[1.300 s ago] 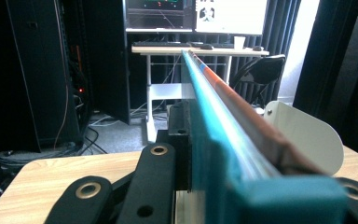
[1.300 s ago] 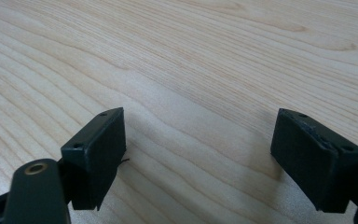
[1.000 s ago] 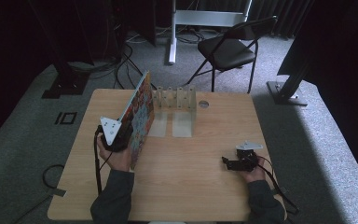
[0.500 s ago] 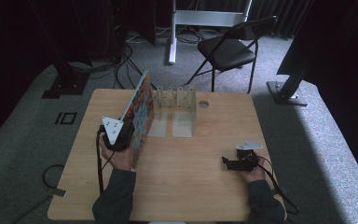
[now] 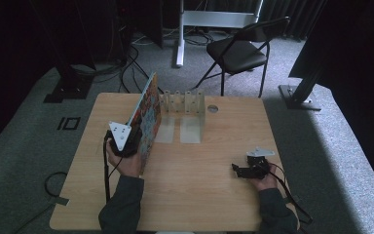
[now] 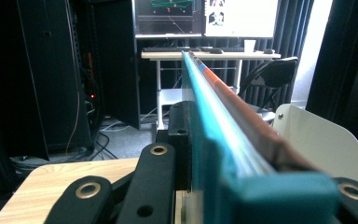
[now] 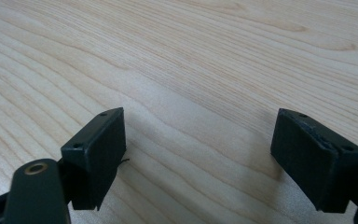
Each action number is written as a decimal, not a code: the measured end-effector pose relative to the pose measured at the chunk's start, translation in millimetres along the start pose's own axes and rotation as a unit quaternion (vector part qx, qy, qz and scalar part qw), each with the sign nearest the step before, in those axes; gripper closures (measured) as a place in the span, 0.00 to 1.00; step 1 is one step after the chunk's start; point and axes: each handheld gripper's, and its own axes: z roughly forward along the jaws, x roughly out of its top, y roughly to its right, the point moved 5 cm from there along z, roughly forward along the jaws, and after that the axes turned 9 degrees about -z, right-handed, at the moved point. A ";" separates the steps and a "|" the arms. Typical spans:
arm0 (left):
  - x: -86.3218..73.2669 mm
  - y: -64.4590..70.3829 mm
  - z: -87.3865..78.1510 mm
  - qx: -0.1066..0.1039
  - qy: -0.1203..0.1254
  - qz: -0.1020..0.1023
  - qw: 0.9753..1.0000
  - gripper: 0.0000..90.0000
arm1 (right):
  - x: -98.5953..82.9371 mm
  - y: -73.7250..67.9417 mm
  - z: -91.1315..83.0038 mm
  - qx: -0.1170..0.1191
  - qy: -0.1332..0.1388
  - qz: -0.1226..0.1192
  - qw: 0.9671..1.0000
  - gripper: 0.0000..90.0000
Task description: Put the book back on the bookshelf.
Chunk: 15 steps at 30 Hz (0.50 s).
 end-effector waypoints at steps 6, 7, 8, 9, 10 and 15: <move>-1.0 1.0 1.3 0.002 0.002 0.001 1.000 0.89 | 0.1 -0.1 0.0 0.000 0.000 0.001 1.000 0.20; -1.0 1.0 1.3 0.002 0.002 0.001 1.000 0.89 | 0.1 -0.1 0.0 0.000 0.000 0.001 1.000 0.20; -0.8 1.1 2.0 0.001 0.002 0.000 1.000 0.89 | 0.1 -0.1 0.0 0.000 0.000 0.001 1.000 0.20; -0.8 1.0 2.2 0.002 0.002 0.000 1.000 0.89 | 0.0 0.0 0.0 0.000 0.000 0.000 1.000 0.19; -0.9 0.9 2.6 0.003 0.002 0.000 1.000 0.89 | 0.0 0.0 0.0 0.000 0.000 0.000 1.000 0.20; -1.3 1.3 3.7 0.003 0.004 0.000 1.000 0.90 | 0.1 -0.1 0.0 0.000 0.000 0.001 1.000 0.19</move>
